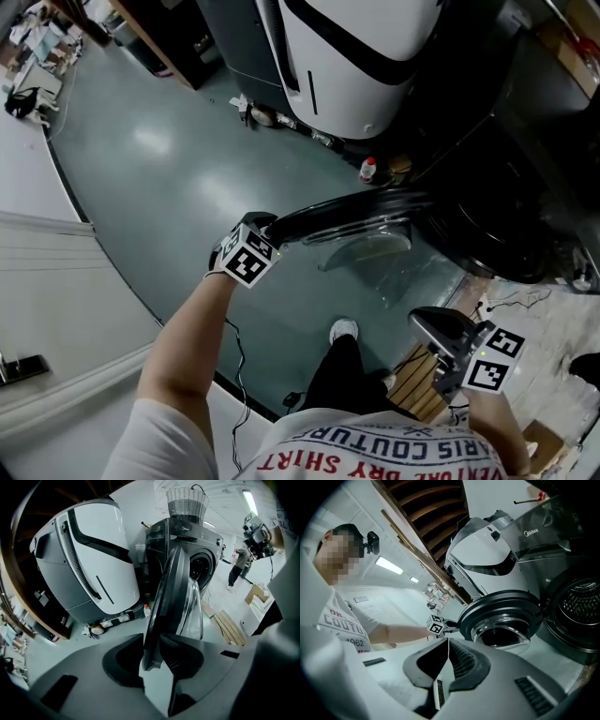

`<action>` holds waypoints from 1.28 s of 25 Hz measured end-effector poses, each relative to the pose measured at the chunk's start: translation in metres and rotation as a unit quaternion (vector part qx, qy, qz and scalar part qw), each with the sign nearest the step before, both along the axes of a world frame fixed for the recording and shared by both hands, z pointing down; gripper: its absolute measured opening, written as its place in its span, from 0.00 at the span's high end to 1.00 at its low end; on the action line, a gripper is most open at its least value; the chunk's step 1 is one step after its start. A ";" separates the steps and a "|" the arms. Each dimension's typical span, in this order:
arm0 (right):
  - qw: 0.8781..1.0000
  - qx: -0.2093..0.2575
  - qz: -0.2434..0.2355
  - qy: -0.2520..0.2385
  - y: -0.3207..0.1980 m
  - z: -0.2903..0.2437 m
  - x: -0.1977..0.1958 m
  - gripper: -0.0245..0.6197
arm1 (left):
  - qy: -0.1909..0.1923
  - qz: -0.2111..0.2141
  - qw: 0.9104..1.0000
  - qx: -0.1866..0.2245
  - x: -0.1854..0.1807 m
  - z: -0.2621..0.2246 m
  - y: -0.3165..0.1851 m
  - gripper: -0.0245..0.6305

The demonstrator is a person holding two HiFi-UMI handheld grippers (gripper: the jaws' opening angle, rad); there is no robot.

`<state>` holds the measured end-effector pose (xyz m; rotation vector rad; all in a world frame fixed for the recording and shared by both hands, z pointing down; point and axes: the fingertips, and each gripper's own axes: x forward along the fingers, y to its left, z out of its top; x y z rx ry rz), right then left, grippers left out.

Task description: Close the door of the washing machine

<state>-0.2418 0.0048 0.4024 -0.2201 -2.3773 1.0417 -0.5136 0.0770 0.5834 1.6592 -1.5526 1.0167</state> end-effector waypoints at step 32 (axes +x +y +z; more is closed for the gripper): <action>0.998 -0.025 0.044 -0.034 0.018 -0.008 0.076 0.93 | 0.023 -0.052 0.998 0.003 0.112 0.002 0.041 0.81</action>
